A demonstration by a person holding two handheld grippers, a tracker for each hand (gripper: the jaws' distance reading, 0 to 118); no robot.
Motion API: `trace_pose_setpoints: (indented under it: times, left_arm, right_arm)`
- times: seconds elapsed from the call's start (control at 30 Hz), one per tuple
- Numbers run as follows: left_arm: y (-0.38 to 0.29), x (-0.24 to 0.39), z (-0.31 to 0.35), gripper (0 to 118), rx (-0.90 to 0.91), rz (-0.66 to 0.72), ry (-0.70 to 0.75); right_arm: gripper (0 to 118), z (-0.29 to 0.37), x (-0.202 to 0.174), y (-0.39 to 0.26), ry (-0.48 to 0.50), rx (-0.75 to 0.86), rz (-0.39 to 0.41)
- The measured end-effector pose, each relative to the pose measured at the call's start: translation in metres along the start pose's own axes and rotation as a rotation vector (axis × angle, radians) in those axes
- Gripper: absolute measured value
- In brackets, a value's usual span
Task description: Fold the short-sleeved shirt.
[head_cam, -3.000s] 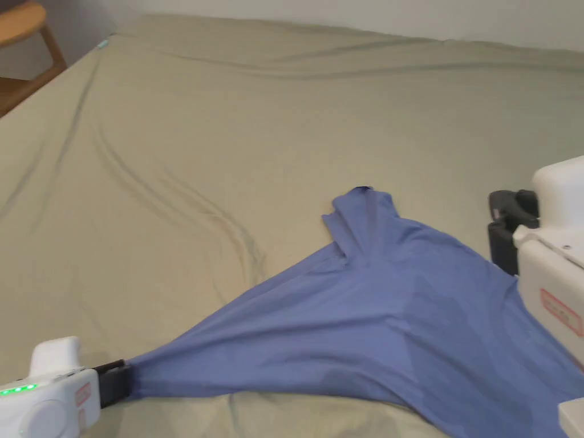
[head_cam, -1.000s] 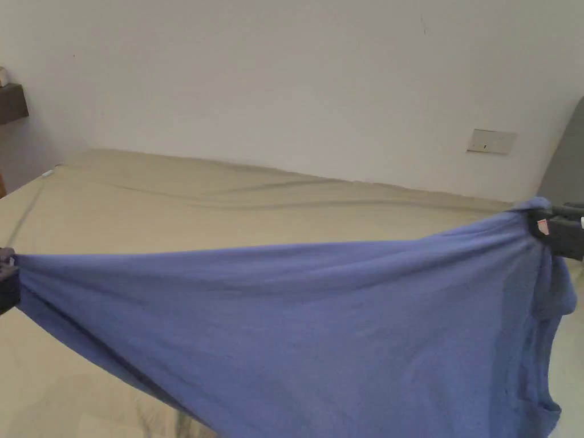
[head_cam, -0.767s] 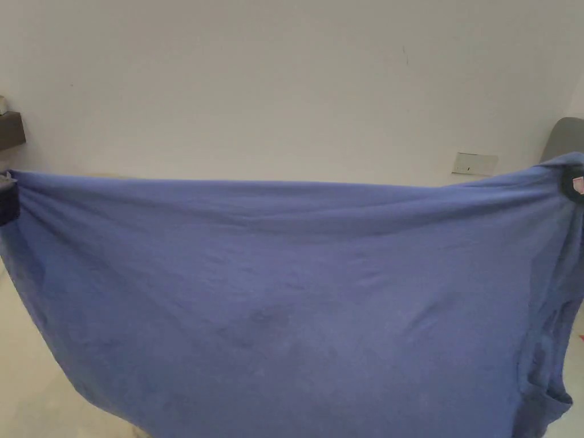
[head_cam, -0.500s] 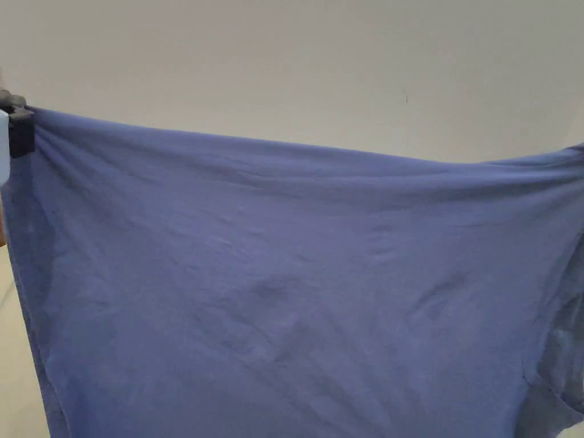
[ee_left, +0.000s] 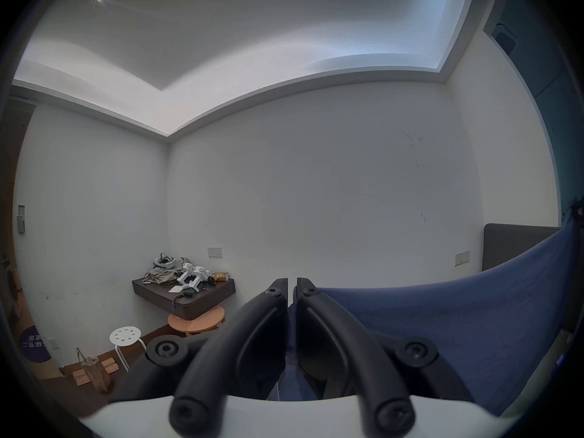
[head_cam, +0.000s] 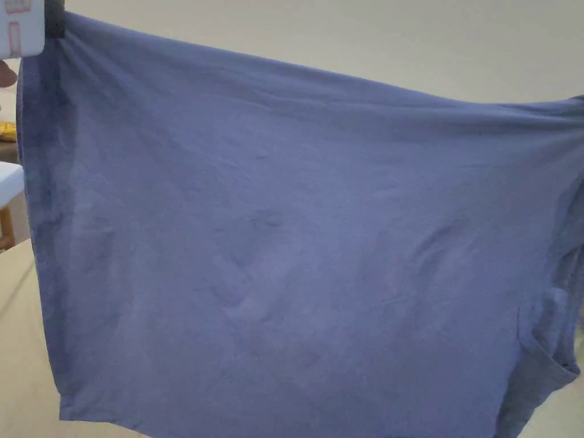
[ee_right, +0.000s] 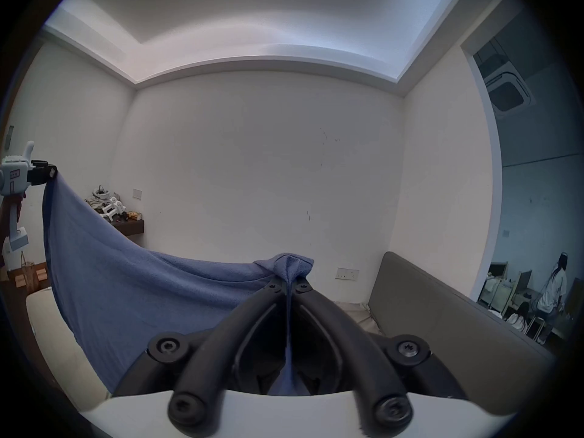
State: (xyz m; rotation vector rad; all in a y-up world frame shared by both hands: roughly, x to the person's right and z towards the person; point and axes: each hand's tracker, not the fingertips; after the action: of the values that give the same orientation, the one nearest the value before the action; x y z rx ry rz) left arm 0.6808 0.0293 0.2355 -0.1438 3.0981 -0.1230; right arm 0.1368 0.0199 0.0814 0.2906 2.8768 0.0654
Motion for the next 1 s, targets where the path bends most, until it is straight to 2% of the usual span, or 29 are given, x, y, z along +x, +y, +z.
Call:
trace_pose_setpoints:
  times: [0.53, 0.6, 0.67, 0.8, 1.0]
  left_arm:
    - [-0.009, 0.052, -0.159, 3, -0.089, 0.002, 0.037]
    - [-0.013, 0.060, -0.173, 3, -0.083, -0.067, 0.060]
    - [-0.017, 0.065, -0.189, 3, -0.074, -0.075, 0.075]
    - [-0.027, 0.070, -0.210, 3, -0.098, -0.018, 0.090]
    - [-0.076, 0.088, -0.236, 3, -0.159, -0.073, 0.078]
  right_arm:
    - [3, -0.164, -0.001, 0.008, -0.089, -0.029, 0.050]
    - [3, -0.177, 0.004, 0.007, -0.059, -0.044, 0.006]
    - [3, -0.187, 0.010, 0.003, -0.027, -0.034, -0.035]
    - [3, -0.229, 0.014, -0.009, -0.010, -0.050, -0.023]
    - [3, -0.254, 0.014, -0.056, 0.001, -0.109, -0.027]
